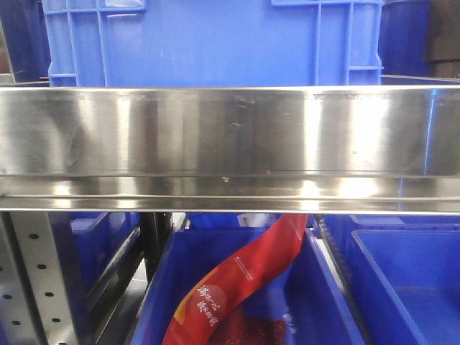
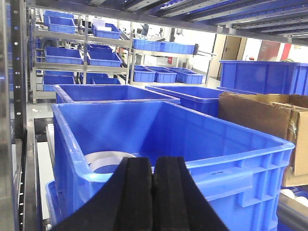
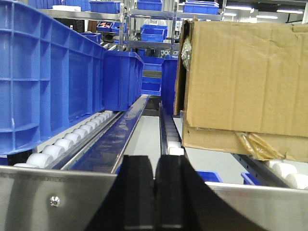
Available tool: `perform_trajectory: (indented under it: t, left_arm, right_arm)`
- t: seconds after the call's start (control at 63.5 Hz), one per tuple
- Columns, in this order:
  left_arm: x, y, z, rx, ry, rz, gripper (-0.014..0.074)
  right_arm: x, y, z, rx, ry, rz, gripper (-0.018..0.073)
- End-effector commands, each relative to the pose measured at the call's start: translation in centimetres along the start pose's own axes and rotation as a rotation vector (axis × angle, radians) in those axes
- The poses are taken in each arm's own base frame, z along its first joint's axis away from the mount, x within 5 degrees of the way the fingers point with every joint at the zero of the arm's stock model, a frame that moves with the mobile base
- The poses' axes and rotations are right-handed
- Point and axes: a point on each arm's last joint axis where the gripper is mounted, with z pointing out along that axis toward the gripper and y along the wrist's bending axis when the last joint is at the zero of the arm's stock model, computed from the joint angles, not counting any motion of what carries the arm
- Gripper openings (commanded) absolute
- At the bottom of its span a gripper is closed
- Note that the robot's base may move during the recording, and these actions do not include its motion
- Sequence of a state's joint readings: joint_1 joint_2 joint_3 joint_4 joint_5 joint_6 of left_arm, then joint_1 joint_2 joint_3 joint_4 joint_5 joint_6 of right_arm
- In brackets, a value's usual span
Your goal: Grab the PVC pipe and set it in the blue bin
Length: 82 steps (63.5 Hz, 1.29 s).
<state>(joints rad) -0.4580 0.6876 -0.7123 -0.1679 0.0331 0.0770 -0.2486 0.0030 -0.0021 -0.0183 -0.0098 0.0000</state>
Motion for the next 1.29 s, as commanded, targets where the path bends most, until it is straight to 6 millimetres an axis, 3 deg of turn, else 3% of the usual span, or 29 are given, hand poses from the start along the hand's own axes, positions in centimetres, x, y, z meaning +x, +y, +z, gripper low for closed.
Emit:
perform_trajectory:
  t: [0.0,0.662,0.804,0.993,1.276]
  left_arm:
    - [-0.3,-0.1,-0.1,0.005,-0.028,-0.010,-0.0111]
    - [-0.3,-0.1,-0.1,0.005,-0.028,-0.010,-0.0111]
    - [0.5,0.5,-0.7,-0.036,-0.019,0.059,-0.0111]
    - [3.8,2.0,-3.8,-0.154,-0.011,0.104,-0.0111]
    - [11.6,3.3,-8.6,-0.320,-0.009,0.117,-0.0111]
  right_arm:
    - [-0.1,0.0,0.0,0.006,-0.023,-0.013,-0.0163]
    - [-0.2,0.0,0.0,0.006,-0.025,-0.013,-0.0163]
    - [-0.2,0.0,0.0,0.006,-0.025,-0.013,-0.0163]
    - [-0.2,0.0,0.0,0.006,-0.025,-0.013,-0.0163]
    - [-0.2,0.0,0.0,0.006,-0.025,-0.013,-0.0163]
